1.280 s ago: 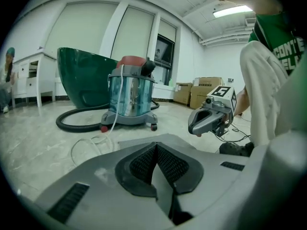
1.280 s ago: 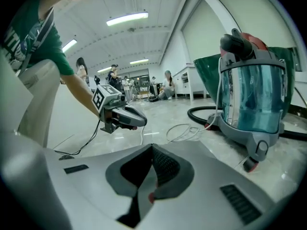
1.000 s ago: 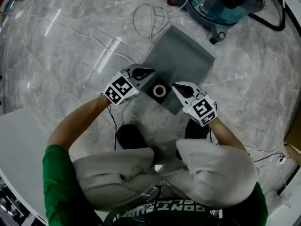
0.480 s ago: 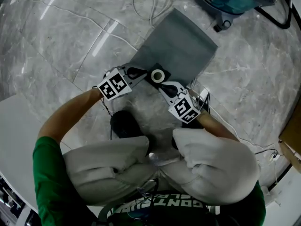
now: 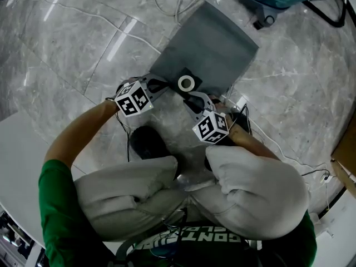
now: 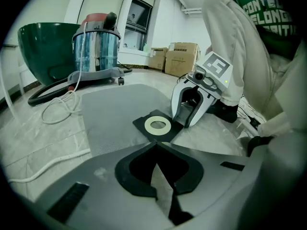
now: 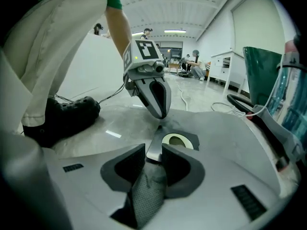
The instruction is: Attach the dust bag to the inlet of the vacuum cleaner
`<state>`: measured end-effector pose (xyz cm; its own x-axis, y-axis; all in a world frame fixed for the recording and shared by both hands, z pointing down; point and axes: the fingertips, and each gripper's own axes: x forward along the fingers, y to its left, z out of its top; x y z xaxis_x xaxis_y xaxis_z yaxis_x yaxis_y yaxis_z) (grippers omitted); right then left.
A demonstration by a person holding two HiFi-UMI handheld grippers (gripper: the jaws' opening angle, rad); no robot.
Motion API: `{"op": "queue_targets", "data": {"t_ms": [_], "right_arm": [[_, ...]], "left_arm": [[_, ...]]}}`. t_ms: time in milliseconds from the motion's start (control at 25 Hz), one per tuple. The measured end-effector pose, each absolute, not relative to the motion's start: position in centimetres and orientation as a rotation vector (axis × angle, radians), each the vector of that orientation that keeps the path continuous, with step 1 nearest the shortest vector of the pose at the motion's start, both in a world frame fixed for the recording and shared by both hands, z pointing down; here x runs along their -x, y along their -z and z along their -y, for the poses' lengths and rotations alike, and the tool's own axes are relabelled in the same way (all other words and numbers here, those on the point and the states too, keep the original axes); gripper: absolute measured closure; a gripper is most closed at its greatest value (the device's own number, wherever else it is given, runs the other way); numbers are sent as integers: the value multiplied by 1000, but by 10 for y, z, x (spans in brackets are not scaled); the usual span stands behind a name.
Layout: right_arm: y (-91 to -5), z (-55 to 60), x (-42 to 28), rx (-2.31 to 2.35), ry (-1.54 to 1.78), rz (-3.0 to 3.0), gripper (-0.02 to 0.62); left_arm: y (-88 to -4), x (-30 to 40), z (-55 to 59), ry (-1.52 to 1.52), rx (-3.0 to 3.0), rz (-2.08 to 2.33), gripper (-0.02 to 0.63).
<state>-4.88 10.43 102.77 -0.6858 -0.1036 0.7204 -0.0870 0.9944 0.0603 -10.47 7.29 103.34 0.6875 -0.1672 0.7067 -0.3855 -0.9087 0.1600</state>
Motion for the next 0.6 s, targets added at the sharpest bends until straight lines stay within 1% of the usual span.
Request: {"op": "queue_targets", "data": {"t_ms": [320,600], "right_arm": [[-1034,-102,48,-187,131,2279,499],[-1016,-87,47,-321,120,2349,500]], "left_arm": [[-1030,94,-69,-1051,-2657,402,601],[-1008,86,-42,-923,-2687,464,601]]}}
